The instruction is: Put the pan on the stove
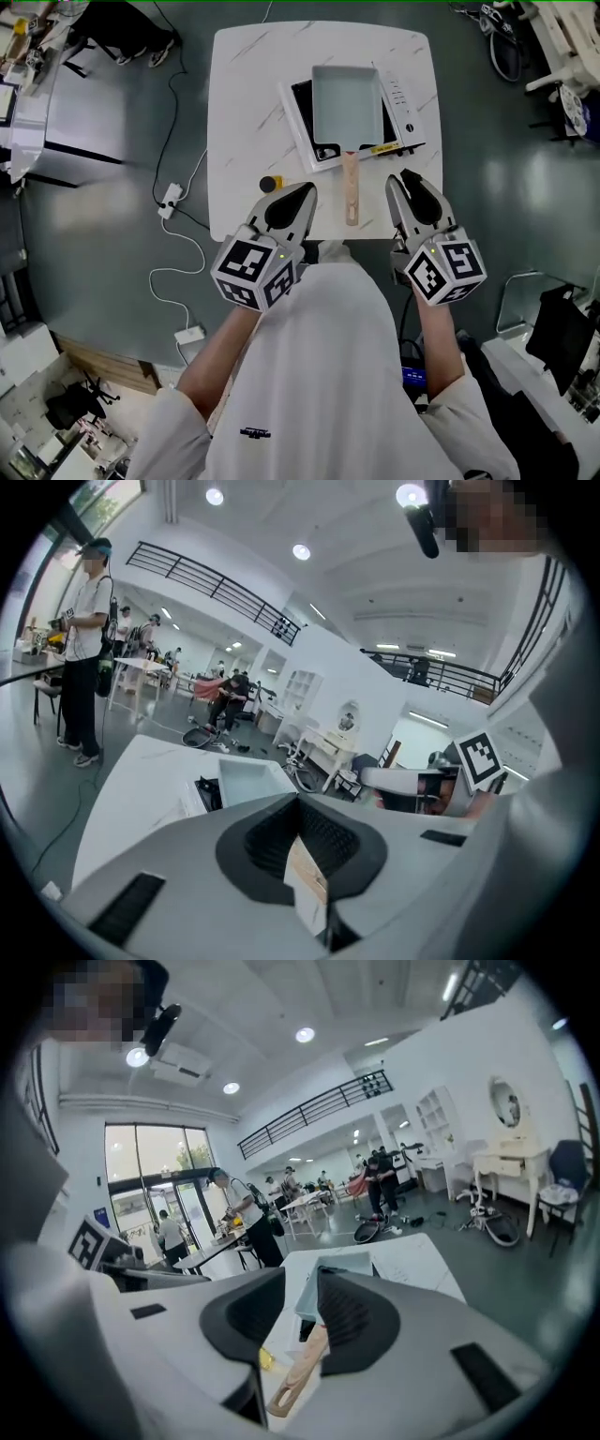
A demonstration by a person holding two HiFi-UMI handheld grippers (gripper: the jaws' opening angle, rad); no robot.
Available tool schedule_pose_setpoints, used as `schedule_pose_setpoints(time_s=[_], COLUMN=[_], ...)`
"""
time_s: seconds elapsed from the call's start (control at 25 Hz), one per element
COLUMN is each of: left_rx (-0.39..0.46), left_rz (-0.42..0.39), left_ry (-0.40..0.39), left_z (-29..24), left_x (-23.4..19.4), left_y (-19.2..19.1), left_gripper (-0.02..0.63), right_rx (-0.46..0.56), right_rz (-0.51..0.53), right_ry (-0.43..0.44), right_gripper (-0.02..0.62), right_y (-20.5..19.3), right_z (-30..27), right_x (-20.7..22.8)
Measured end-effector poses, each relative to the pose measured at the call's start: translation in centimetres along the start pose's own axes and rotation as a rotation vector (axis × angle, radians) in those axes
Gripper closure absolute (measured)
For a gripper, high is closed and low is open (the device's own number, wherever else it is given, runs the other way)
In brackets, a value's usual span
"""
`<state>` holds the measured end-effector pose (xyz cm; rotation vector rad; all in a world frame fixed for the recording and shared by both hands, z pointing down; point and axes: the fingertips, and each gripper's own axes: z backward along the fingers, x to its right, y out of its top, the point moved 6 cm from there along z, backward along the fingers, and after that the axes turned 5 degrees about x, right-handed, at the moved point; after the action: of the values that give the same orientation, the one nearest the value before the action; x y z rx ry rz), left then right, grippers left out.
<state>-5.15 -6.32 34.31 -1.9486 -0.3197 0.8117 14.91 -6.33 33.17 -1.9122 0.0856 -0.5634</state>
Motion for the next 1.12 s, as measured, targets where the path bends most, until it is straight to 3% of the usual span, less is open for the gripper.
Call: schedule_pose_setpoints(time_s=[0.2, 0.36, 0.6, 1.12], left_rx=[0.078, 0.106, 0.092, 0.067], left_rz=[-0.015, -0.024, -0.072, -0.067], left_ry=[0.008, 0.014, 0.014, 0.008], left_z=[1.5, 1.9, 2.3, 3.2], left_x=[-0.3, -0.8, -0.9, -1.1], left_y=[2.4, 3.4, 3.4, 2.7], left_gripper=[0.606, 0.606, 0.606, 0.606], right_rx=[0.050, 0.041, 0.022, 0.022], right_rz=[0.114, 0.173, 0.171, 0.146], right_ry=[-0.040, -0.084, -0.057, -0.029], right_gripper=[0.589, 0.589, 0.589, 0.591], right_y=[1.2, 1.1, 0.1, -0.8], right_z=[1.8, 2.3, 2.3, 2.1], right_x=[-1.0, -1.1, -2.2, -3.7])
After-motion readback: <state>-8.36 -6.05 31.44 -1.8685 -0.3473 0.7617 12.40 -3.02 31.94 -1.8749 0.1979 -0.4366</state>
